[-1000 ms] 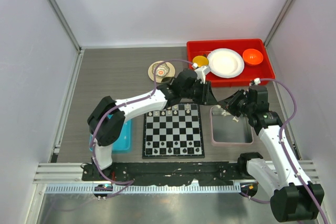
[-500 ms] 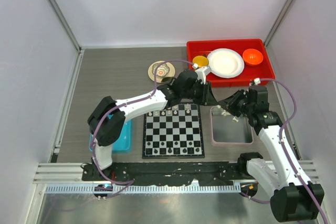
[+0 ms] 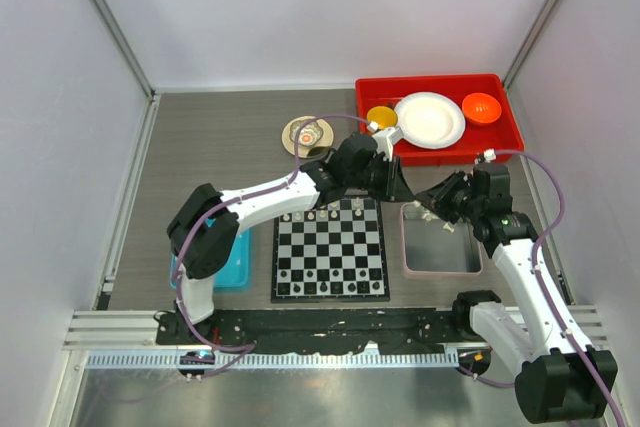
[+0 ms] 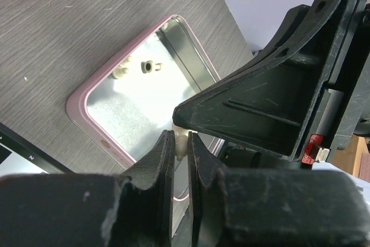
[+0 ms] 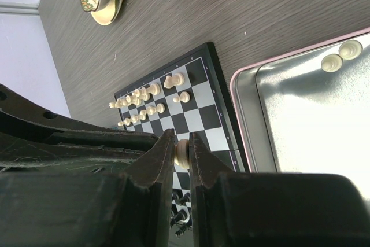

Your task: Set up the chess pieces on the board

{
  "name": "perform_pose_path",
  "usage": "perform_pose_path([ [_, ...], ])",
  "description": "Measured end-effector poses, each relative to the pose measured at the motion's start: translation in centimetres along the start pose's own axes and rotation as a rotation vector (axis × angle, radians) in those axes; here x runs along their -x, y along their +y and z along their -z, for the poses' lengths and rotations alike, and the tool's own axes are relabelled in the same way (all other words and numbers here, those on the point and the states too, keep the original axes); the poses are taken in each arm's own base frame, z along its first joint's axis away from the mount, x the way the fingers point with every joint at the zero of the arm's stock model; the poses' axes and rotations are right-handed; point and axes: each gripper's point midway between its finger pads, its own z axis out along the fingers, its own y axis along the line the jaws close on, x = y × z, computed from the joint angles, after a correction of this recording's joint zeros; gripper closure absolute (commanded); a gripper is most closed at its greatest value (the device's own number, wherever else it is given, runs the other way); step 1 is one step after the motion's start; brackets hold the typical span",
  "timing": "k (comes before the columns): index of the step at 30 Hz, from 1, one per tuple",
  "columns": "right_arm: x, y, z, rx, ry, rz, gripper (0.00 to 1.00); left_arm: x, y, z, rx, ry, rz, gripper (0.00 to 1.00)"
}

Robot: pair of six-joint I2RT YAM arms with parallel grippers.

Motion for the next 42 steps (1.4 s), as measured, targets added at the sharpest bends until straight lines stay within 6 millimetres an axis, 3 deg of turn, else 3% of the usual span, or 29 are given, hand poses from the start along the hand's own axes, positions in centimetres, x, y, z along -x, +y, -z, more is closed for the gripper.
perform_pose_path([
  [3, 0.0, 0.0, 0.0, 0.0, 0.0, 0.0, 0.92, 0.0, 0.0, 0.0, 0.0, 0.0, 0.0, 0.92],
  [5, 0.0, 0.0, 0.0, 0.0, 0.0, 0.0, 0.77, 0.0, 0.0, 0.0, 0.0, 0.0, 0.0, 0.92],
  [10, 0.0, 0.0, 0.0, 0.0, -0.001, -0.007, 0.62, 0.0, 0.0, 0.0, 0.001, 0.001, 0.0, 0.93],
  [22, 1.8, -0.1, 1.3, -0.049, -0.101, -0.011, 0.54, -0.1, 0.1, 0.0, 0.005, 0.003, -0.004, 0.96],
  [27, 3.4, -0.2, 3.0, -0.092, -0.191, 0.016, 0.54, -1.0, 2.0, 0.4, 0.089, 0.035, -0.02, 1.0],
  [33, 4.3, -1.3, 3.9, -0.166, -0.243, 0.049, 0.53, -1.1, 5.7, 3.6, 0.295, 0.06, -0.063, 1.0],
  [38, 4.2, -2.2, 4.0, -0.21, -0.241, 0.06, 0.53, 2.0, 7.6, 8.2, 0.455, 0.01, -0.115, 1.0],
  [42, 4.2, -2.4, 3.9, -0.218, -0.238, 0.064, 0.53, 5.0, 9.3, 10.6, 0.543, -0.033, -0.126, 1.0],
])
